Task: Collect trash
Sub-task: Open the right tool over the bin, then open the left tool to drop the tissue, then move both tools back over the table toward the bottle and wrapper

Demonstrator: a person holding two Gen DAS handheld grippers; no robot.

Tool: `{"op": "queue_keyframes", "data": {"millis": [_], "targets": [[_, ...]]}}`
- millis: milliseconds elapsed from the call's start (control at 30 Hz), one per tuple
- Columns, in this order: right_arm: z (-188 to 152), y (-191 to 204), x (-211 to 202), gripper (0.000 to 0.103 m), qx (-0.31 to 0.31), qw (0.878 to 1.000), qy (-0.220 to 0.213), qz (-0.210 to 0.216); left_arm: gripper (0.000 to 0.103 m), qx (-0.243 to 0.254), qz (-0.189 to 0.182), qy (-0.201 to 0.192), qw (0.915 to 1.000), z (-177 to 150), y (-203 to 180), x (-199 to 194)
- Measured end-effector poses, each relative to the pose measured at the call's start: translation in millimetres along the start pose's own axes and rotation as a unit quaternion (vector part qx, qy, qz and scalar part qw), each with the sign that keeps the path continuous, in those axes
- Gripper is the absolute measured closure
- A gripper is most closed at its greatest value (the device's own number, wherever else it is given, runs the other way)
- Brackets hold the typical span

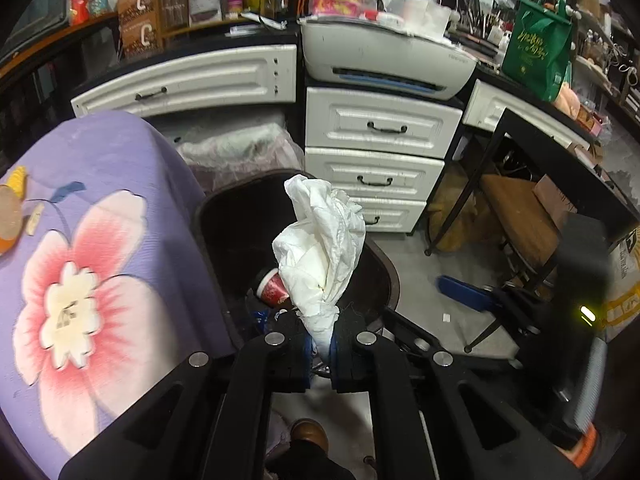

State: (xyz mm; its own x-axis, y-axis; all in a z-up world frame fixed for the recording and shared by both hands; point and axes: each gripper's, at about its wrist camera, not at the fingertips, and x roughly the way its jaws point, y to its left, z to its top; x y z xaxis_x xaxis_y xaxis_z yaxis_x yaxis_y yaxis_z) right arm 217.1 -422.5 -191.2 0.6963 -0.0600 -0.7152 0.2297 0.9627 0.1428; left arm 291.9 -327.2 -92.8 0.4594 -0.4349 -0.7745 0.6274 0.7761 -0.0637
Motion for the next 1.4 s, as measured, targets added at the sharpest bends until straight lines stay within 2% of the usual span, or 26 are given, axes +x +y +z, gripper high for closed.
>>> {"op": "queue_keyframes", "data": {"millis": [300,567,600,667,733,1000,1133,1333,1400], "targets": [[-27.8,-28.6,-26.9,0.036,0.027,1.0,-0.003,-0.009,0.097,0.005,0.015,0.04,0.9991,9.1,-9.3,45.8],[-37.0,-29.9,-38.5,0.036,0.02,1.0,-0.01,-0.017,0.093,0.01,0.035,0.07,0.9969,12.5,-11.9,78.0],[-37.4,-30.4,-39.7,0.036,0.02,1.0,-0.012,-0.017,0.09,0.011,0.035,0.071,0.9968,12.7,-12.4,79.7],[-37.0,-31.5,-40.8,0.036,0.022,1.0,-0.012,-0.018,0.074,0.014,0.03,0.069,0.9971,13.4,-14.0,80.3],[-37.9,-32.7,-41.4,0.037,0.023,0.999,-0.011,-0.019,0.037,0.018,0.04,0.056,0.9975,14.2,-15.5,76.5],[-39.0,-34.4,-45.8,0.036,0.031,0.999,-0.016,-0.02,0.026,0.0,0.023,0.008,0.9997,18.0,-17.8,42.0],[-36.5,-32.0,-51.4,0.036,0.028,0.999,-0.025,-0.024,0.019,0.004,0.028,-0.023,0.9993,14.7,-22.4,9.1],[-35.2,-26.6,-59.1,0.034,0.024,0.999,-0.037,-0.025,0.005,-0.005,0.028,-0.08,0.9964,1.0,-5.2,-45.9],[-33.5,-25.0,-61.2,0.034,0.027,0.999,-0.04,-0.021,0.006,-0.017,0.028,-0.098,0.9946,-4.5,4.3,-64.2]]}}
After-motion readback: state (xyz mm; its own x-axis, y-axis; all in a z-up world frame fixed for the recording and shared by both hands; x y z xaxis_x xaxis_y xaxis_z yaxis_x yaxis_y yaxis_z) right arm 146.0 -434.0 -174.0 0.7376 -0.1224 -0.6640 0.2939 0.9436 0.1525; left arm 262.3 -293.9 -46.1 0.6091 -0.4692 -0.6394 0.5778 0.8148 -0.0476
